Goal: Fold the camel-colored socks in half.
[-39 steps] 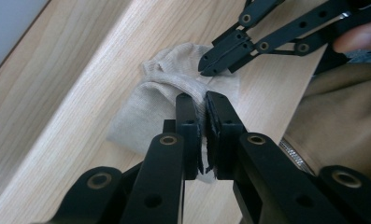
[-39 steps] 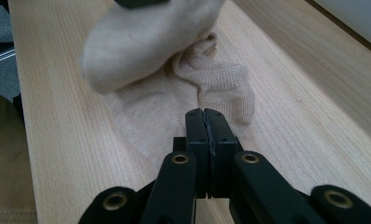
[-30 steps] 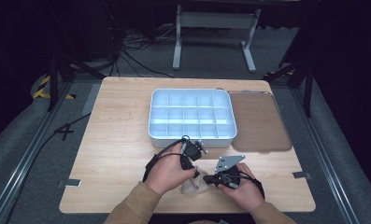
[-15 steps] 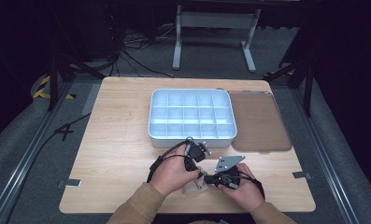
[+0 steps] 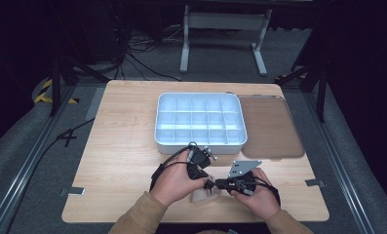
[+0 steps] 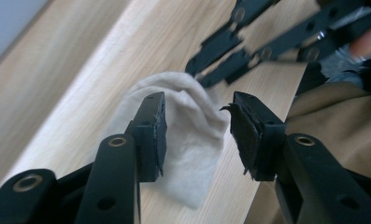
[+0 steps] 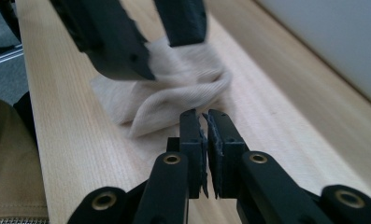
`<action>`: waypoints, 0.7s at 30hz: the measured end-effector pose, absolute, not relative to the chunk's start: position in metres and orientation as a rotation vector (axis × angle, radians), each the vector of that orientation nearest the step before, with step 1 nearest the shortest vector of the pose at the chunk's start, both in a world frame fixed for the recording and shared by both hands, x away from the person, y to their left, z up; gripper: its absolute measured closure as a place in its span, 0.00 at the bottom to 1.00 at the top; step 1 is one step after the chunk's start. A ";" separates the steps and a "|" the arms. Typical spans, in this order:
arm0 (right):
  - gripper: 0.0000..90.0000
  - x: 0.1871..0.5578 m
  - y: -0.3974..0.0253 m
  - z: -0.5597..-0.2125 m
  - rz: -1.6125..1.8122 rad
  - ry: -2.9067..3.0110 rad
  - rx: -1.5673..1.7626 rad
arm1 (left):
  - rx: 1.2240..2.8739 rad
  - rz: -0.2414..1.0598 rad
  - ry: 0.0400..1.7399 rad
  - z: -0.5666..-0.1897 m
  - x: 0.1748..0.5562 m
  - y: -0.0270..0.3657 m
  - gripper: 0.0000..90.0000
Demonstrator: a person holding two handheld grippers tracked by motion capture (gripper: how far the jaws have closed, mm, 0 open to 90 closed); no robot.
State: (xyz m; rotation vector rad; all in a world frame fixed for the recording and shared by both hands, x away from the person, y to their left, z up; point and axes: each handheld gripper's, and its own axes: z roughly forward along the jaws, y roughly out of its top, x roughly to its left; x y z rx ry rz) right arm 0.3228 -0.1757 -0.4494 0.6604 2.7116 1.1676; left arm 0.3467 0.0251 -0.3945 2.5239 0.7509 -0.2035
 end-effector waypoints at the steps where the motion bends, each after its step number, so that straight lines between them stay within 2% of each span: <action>1: 0.94 0.323 -0.178 -0.446 1.170 2.706 0.664 | 2.524 -0.204 0.751 -0.394 0.347 0.025 0.62; 10: 0.94 0.323 -0.172 -0.421 1.237 2.663 0.600 | 2.505 -0.150 0.819 -0.383 0.340 0.056 0.61; 21: 0.93 0.325 -0.147 -0.414 1.251 2.711 0.517 | 2.490 -0.106 0.909 -0.381 0.332 0.089 0.61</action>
